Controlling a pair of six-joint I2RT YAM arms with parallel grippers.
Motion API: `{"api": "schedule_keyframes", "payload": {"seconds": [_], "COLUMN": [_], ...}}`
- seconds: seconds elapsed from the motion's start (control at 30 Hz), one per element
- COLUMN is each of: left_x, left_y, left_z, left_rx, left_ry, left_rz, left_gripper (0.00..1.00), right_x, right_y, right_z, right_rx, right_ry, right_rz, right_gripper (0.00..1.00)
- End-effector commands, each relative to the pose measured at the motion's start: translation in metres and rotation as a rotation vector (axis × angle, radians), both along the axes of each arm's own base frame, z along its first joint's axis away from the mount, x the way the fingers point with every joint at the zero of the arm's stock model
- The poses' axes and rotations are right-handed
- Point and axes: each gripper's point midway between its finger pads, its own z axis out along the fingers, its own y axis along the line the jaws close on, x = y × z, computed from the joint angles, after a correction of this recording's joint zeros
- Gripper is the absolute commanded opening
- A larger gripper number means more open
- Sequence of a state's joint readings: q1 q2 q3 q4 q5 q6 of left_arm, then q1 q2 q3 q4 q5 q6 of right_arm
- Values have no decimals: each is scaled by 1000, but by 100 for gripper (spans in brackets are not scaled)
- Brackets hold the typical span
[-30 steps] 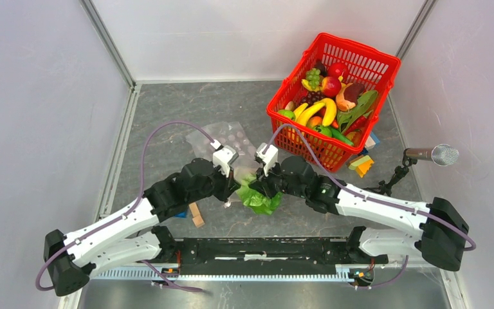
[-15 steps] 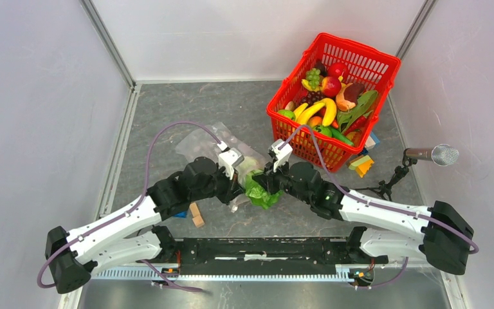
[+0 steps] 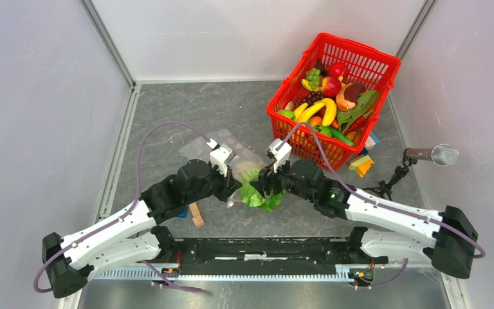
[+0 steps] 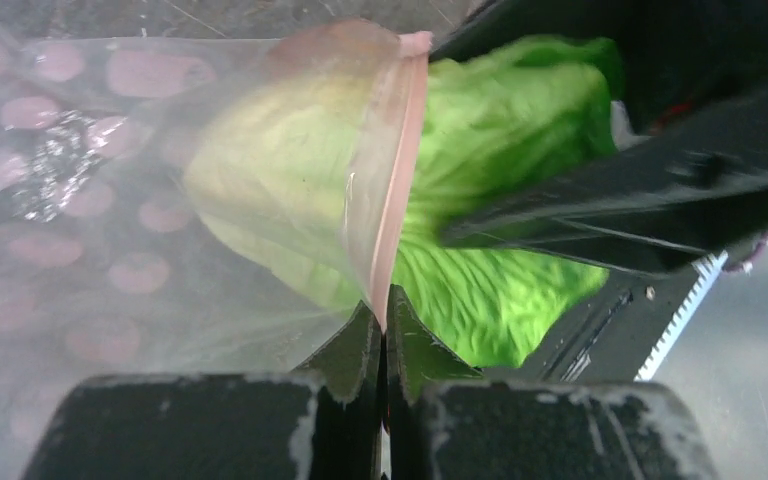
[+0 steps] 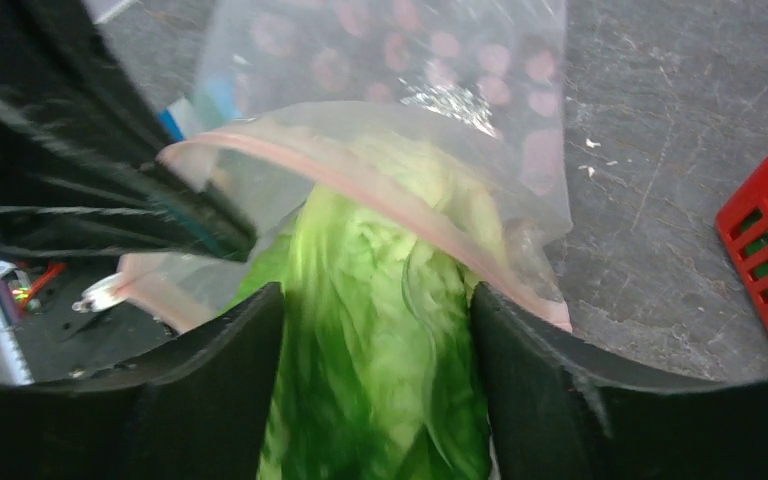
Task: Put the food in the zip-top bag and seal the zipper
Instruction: Place the fake vegetable in the zipper food storage bag.
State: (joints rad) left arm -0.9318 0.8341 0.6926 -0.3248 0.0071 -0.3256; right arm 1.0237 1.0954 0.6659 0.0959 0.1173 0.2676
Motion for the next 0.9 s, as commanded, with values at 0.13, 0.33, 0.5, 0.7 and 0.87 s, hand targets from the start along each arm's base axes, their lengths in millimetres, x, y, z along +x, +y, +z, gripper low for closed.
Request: {"api": "schedule_keyframes", "payload": {"seconds": [0.13,0.33,0.5,0.7,0.87], "left_x": [19,20,18,15,11], "left_y": [-1,-4,-8,-7,-2], "left_z": [5,5,-1,-10,-26], "left_rx": [-74,-91,-83,-62,-48], "left_ry": [8,17,35,55,84], "left_rz": [146,149,133,128,137], "left_gripper": [2,2,2,2,2], "right_x": [-26,-10,-21,-31,-36], "right_y": [-4,-41,-40,-36,-28], "right_z": [64,32,-2,-34,-41], "right_rx": [185,107,260,501,564], "right_ry": [-51,75,205,347,422], "right_rz": [103,-156,-193,-220,-206], "right_gripper": [87,92,98,98,98]}}
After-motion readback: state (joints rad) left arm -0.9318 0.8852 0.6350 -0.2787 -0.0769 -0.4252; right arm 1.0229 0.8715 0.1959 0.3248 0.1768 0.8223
